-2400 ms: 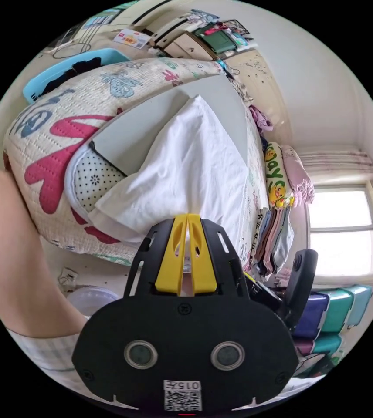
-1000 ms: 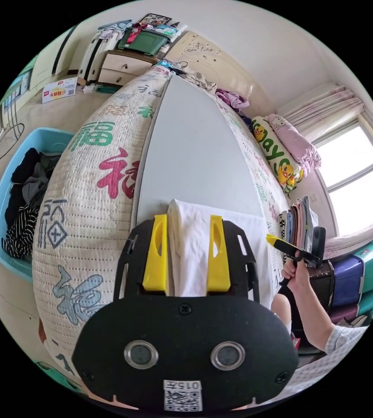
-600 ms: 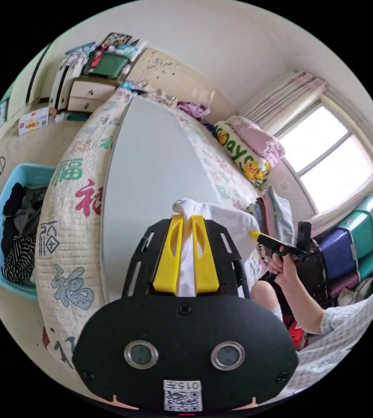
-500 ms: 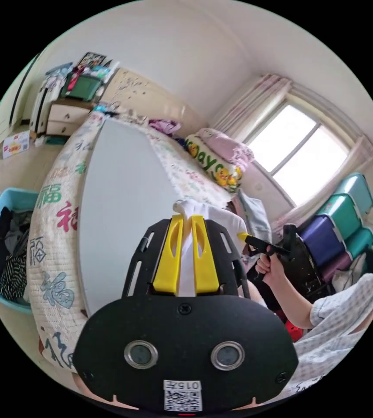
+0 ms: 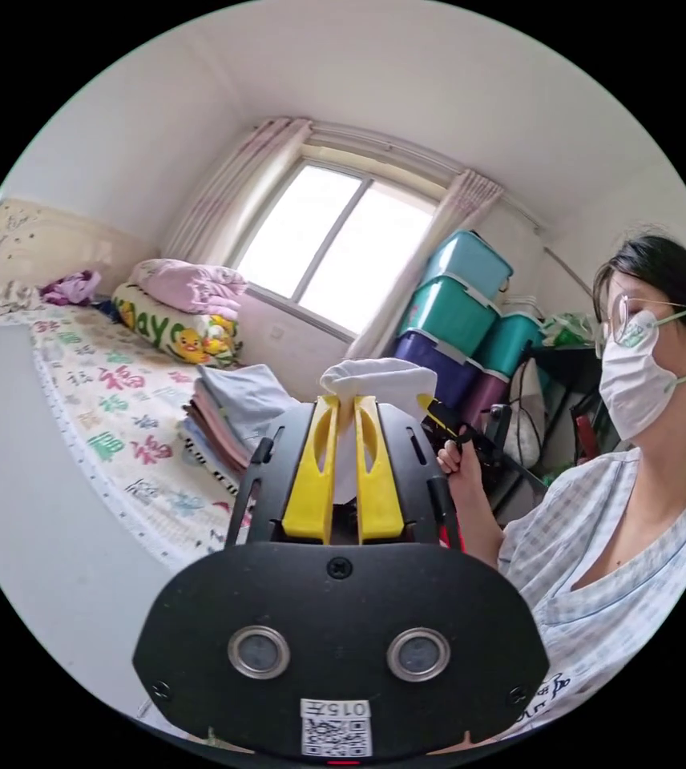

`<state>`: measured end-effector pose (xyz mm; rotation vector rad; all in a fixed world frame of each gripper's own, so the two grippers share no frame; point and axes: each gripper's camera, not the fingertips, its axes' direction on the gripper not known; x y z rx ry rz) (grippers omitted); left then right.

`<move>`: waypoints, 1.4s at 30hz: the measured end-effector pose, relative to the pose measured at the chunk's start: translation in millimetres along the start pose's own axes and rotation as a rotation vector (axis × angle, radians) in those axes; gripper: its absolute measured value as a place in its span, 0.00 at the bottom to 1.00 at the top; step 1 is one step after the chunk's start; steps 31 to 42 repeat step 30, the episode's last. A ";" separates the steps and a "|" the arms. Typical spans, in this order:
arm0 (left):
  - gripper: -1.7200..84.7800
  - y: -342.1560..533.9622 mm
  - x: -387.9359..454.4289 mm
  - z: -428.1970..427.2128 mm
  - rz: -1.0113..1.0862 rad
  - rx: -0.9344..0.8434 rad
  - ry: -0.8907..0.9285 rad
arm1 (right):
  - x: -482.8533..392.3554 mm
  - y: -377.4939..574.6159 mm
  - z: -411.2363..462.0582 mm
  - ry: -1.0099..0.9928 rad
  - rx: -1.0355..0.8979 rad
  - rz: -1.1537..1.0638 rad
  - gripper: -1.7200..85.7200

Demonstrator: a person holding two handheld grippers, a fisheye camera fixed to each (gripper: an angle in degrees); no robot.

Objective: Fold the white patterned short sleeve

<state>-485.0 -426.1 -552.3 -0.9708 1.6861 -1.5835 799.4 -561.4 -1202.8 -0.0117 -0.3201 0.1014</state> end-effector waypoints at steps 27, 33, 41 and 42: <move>0.17 -45.7 -109.7 420.8 0.108 -0.316 -0.390 | 339.6 -110.1 235.4 0.491 -0.278 -0.069 0.09; 0.16 11.0 -149.6 390.9 0.050 -0.314 -0.427 | 352.4 -34.3 304.4 0.352 -0.462 -0.052 0.11; 0.16 11.0 -149.6 390.9 0.050 -0.314 -0.427 | 352.4 -34.3 304.4 0.352 -0.462 -0.052 0.11; 0.16 11.0 -149.6 390.9 0.050 -0.314 -0.427 | 352.4 -34.3 304.4 0.352 -0.462 -0.052 0.11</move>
